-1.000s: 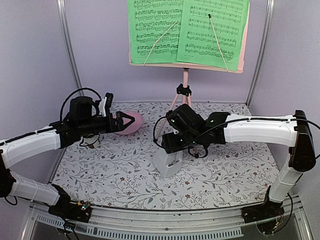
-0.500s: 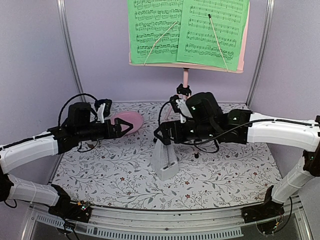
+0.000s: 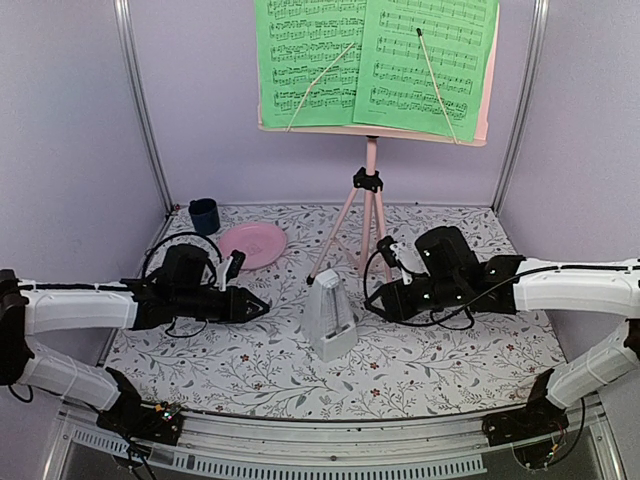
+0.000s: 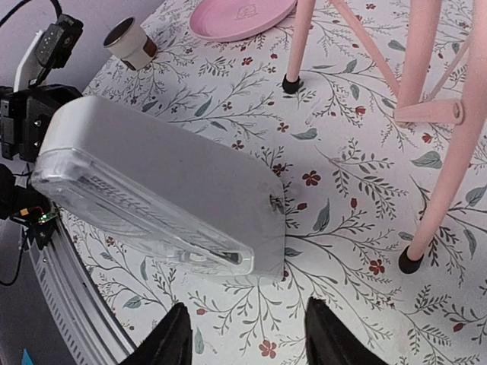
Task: Set up the instrument practice props
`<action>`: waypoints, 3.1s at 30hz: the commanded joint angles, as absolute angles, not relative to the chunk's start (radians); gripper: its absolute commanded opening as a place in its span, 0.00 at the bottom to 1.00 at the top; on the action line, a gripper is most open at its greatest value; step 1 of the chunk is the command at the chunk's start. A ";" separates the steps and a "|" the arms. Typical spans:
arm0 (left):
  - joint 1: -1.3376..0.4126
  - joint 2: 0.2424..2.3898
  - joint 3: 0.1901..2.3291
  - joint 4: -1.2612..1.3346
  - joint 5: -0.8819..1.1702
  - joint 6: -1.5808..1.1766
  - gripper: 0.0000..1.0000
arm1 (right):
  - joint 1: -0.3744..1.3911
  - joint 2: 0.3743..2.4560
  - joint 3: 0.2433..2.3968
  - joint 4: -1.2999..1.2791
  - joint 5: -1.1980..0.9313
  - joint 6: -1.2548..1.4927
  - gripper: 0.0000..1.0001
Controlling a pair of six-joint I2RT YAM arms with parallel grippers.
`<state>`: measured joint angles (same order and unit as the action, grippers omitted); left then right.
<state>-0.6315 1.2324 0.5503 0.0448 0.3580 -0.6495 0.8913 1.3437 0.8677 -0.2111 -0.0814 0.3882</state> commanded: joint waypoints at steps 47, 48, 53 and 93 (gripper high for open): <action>-0.742 1.871 0.837 0.366 0.518 -0.655 0.07 | 0.915 1.705 0.695 0.376 -0.318 0.335 0.20; -0.740 1.872 0.845 0.357 0.516 -0.647 0.08 | 0.918 1.699 0.692 0.375 -0.315 0.337 0.20; -0.727 1.855 0.846 0.323 0.514 -0.623 0.12 | 0.919 1.653 0.658 0.362 -0.276 0.336 0.24; -0.885 1.585 0.346 0.928 0.341 -0.427 0.62 | 0.959 1.434 1.022 -0.155 -0.113 0.415 0.99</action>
<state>-0.8776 1.6478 0.4347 0.7383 0.4713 -0.5571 0.9279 1.4178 0.9417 -0.1146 -0.1631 0.4080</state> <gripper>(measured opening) 0.501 0.990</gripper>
